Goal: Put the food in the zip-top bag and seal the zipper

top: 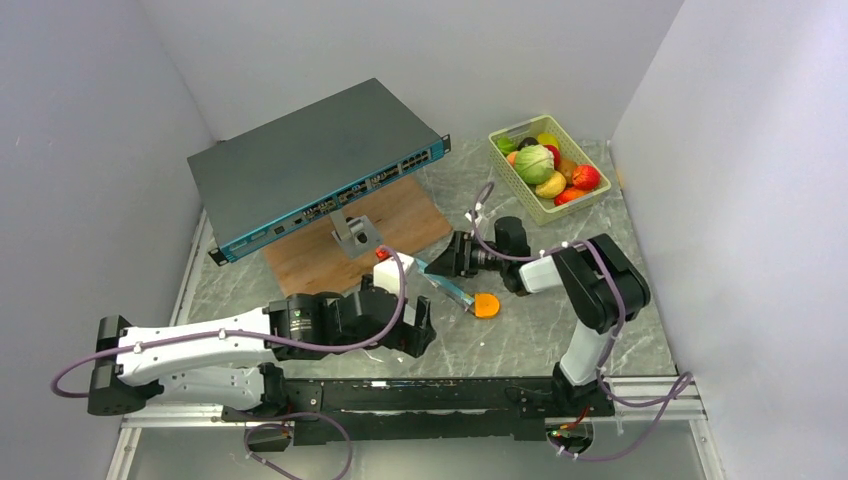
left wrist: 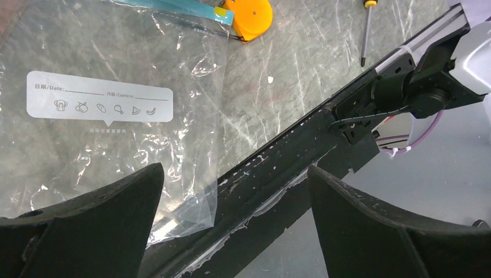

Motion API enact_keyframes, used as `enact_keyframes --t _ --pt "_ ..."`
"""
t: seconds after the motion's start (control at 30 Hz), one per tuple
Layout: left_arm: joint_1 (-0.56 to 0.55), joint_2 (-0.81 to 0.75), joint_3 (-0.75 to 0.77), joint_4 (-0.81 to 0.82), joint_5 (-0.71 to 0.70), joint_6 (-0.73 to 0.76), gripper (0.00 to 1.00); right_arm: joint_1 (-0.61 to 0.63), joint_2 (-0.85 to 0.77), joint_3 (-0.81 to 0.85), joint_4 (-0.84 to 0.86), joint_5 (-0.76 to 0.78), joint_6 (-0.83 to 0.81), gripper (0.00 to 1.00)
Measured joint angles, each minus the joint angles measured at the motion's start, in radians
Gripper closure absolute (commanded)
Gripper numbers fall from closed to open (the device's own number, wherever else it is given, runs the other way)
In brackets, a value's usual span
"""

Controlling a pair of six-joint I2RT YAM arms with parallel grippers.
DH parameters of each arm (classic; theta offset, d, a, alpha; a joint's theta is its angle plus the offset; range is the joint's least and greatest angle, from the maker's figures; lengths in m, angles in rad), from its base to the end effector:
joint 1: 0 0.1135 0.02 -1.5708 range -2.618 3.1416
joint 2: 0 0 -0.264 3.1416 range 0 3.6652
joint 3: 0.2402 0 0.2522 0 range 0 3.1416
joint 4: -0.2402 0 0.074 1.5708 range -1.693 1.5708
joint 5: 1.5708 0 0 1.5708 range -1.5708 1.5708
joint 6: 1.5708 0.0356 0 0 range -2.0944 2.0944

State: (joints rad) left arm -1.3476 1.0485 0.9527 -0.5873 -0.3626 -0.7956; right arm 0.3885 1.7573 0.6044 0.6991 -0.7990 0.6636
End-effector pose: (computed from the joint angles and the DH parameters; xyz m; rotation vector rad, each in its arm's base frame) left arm 0.0612 -0.2128 0.3109 0.4351 2.2738 -0.7604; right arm 0.2791 0.1418 0.1301 -0.2633 2.1766 1.4392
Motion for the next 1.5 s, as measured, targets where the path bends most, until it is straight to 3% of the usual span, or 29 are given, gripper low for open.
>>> enact_keyframes --t 0.17,0.47,0.73,0.87,1.3,1.5 --pt "-0.002 -0.031 -0.040 0.023 -0.002 -0.029 0.00 0.038 0.083 0.000 0.121 -0.057 0.071 0.37" --pt "-0.002 -0.084 -0.105 0.025 -0.016 -0.089 0.00 0.054 0.132 -0.021 0.263 -0.109 0.171 0.74" --pt "-0.002 -0.087 -0.119 0.006 -0.035 -0.144 0.00 0.064 0.108 -0.035 0.269 -0.118 0.206 1.00" --pt "-0.002 -0.075 -0.119 -0.025 -0.051 -0.171 0.00 0.069 0.013 -0.038 0.167 -0.101 0.183 1.00" --pt "-0.002 -0.150 -0.118 -0.104 -0.107 -0.283 0.00 0.074 -0.550 -0.013 -0.527 0.182 -0.135 1.00" --pt "-0.002 -0.231 -0.101 -0.119 -0.131 -0.350 0.02 0.108 -0.703 -0.026 -0.564 0.183 -0.220 1.00"
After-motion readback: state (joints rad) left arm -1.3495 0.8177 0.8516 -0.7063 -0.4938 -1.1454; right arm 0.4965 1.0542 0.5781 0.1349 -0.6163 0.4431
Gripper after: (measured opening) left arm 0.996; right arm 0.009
